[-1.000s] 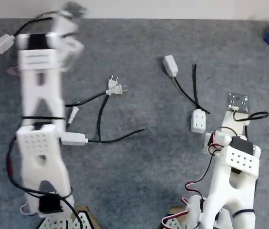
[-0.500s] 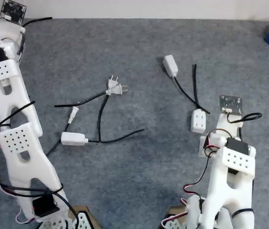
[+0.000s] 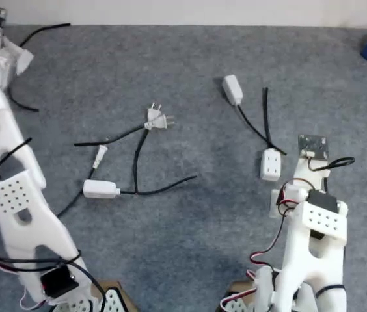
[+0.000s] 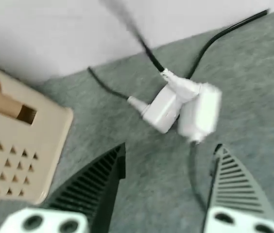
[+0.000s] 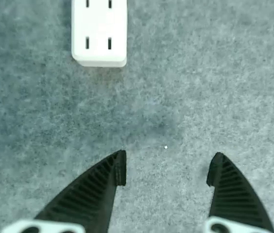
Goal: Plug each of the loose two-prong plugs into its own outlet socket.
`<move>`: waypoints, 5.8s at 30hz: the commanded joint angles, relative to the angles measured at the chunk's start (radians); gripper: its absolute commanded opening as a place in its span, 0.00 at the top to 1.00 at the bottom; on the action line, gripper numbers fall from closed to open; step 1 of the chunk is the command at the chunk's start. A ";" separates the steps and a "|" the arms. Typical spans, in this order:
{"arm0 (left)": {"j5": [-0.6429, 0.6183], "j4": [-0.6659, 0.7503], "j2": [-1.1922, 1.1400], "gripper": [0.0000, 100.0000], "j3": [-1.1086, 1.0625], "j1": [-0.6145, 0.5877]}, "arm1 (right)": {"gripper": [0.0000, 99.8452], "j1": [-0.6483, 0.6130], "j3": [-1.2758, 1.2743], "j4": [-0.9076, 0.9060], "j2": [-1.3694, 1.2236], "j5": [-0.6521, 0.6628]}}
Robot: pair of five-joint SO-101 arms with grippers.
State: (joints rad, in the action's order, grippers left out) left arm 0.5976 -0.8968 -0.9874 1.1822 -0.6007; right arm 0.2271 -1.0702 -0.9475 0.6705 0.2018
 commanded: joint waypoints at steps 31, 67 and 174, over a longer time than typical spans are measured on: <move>-0.269 -0.891 0.147 0.73 0.154 0.105 | 0.73 -0.090 0.842 -0.417 -0.467 -0.044; -0.158 -0.872 0.742 0.73 -0.898 0.579 | 0.73 0.047 0.700 -0.225 -0.702 0.137; -0.137 -0.813 0.259 0.73 -0.255 0.117 | 0.99 -0.877 0.467 -0.378 -0.134 0.287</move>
State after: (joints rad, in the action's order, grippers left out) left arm 0.4503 -1.7131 -0.7434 0.8830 -0.4933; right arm -0.6199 -0.5669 -1.3218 0.4296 0.4994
